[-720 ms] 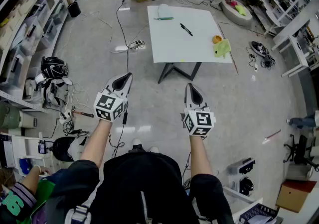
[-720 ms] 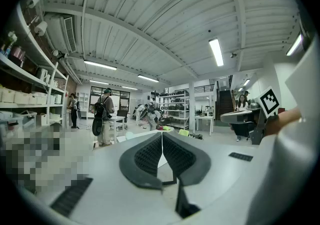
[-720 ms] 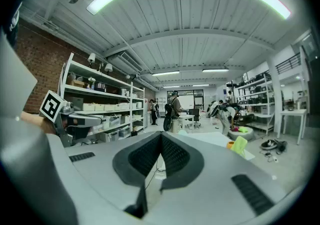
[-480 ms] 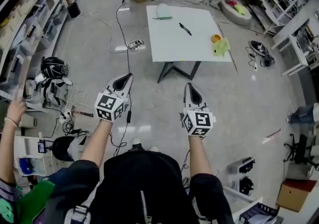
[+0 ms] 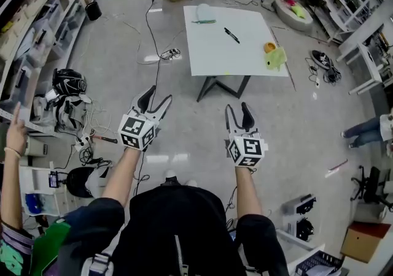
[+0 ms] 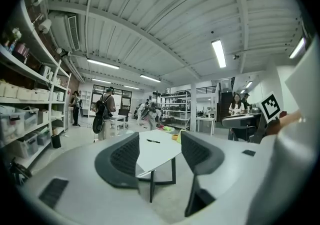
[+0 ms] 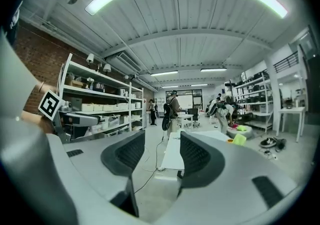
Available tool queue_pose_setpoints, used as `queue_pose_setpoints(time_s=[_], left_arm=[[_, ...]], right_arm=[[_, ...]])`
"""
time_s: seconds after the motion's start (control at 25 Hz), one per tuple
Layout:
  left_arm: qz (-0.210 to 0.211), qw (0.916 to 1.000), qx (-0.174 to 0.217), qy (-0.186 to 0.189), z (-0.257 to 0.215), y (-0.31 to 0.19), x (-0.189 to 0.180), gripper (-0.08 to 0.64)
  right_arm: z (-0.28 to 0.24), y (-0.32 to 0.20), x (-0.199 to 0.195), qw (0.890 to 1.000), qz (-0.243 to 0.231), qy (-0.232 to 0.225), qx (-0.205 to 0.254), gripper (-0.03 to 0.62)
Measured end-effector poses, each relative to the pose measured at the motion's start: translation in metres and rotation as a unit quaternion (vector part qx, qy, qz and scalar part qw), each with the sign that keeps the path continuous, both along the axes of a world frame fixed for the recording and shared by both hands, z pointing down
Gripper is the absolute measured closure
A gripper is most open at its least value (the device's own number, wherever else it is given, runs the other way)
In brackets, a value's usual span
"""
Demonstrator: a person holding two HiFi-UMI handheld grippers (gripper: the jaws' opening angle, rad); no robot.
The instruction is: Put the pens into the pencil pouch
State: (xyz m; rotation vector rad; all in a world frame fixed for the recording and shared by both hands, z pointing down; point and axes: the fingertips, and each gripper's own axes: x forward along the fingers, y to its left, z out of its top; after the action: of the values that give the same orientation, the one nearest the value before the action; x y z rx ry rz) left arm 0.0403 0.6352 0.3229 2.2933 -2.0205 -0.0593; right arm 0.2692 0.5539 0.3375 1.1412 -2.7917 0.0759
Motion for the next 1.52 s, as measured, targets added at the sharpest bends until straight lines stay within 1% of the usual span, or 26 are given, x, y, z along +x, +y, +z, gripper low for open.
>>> queue_pose_setpoints(time_s=[0.24,0.44,0.72,1.04,1.2,1.32,1.52], left_arm=[[0.012,0.9999,-0.006,0.001,0.009,-0.004,-0.013,0.299],[0.021,0.9998,-0.005,-0.003,0.012,-0.007,-0.019,0.299],[0.025,0.9996,-0.014,-0.005,0.022,-0.033,-0.038,0.299],[0.029,0.9994,-0.021,-0.005,0.031,-0.109,-0.069,0.299],[0.024,0.9995,-0.022,-0.004,0.025,-0.165,-0.086,0.299],[0.025,0.9994,-0.023,0.002,0.025,-0.207,-0.093,0.299],[0.021,0.9995,-0.025,0.000,0.018,-0.283,-0.109,0.299]], right_arm=[[0.002,0.000,-0.024,1.000,-0.005,0.007,0.004,0.368],[0.006,0.002,-0.034,1.000,0.000,0.006,0.005,0.374],[0.015,-0.022,-0.051,1.000,0.006,0.008,0.001,0.371],[0.022,-0.101,-0.085,1.000,0.006,0.008,-0.004,0.368],[0.016,-0.161,-0.103,1.000,0.000,0.008,-0.004,0.367],[0.015,-0.205,-0.112,1.000,-0.003,0.011,-0.006,0.365],[0.008,-0.281,-0.134,1.000,-0.016,0.009,-0.007,0.360]])
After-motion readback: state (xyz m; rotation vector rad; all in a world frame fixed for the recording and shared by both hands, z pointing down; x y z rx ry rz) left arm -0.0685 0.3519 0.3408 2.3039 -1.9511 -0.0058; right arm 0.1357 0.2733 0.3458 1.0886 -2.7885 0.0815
